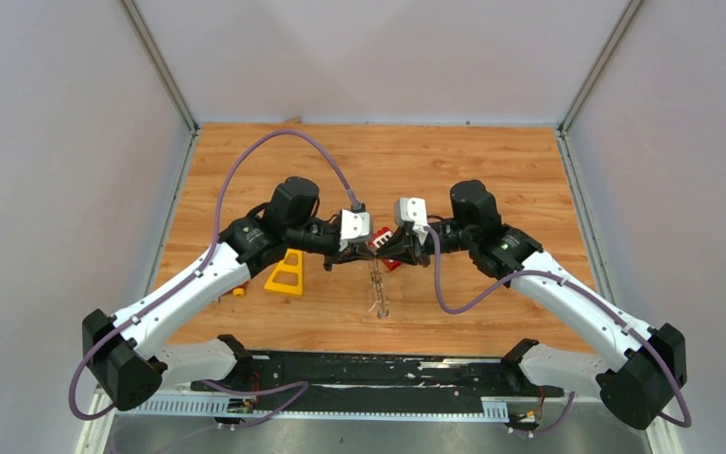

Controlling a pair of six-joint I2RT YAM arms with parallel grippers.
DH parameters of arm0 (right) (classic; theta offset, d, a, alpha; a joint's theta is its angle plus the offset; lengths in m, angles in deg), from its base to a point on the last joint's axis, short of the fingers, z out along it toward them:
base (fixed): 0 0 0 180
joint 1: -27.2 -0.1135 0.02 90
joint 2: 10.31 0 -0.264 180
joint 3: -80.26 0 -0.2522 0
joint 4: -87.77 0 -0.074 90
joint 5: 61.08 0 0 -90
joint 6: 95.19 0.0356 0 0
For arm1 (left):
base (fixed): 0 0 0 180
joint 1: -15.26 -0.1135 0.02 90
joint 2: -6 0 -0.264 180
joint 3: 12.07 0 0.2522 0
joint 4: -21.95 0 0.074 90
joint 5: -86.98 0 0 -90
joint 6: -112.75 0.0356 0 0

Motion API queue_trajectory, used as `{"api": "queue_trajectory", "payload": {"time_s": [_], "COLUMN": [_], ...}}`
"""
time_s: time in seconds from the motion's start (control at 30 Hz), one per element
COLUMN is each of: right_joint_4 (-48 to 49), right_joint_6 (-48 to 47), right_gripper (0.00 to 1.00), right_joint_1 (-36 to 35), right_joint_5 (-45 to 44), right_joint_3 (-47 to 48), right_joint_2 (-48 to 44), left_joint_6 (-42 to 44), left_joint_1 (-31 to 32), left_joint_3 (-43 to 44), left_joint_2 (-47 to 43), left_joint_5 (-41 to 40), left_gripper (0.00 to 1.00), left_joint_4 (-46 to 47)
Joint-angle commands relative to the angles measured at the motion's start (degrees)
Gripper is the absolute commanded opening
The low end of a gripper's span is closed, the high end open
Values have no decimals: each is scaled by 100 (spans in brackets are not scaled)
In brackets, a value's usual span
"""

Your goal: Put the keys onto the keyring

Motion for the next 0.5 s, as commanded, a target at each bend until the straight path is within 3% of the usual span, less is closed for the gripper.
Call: {"api": "queue_trajectory", "payload": {"time_s": [0.0,0.47], "right_joint_4": [170,151], "right_joint_6": [-105,-114], "right_gripper": [9,19], "right_joint_1": [-38,-37], "right_joint_5": [-15,16], "right_joint_3": [-40,-58], "right_joint_2": [-15,19], "left_joint_6": [-142,-200], "left_joint_1": [32,32], "left_joint_3": [10,-10], "left_joint_2": [-197,-203], "left_joint_5": [157,175], "left_gripper": [0,0], "left_joint_4": [345,433]}}
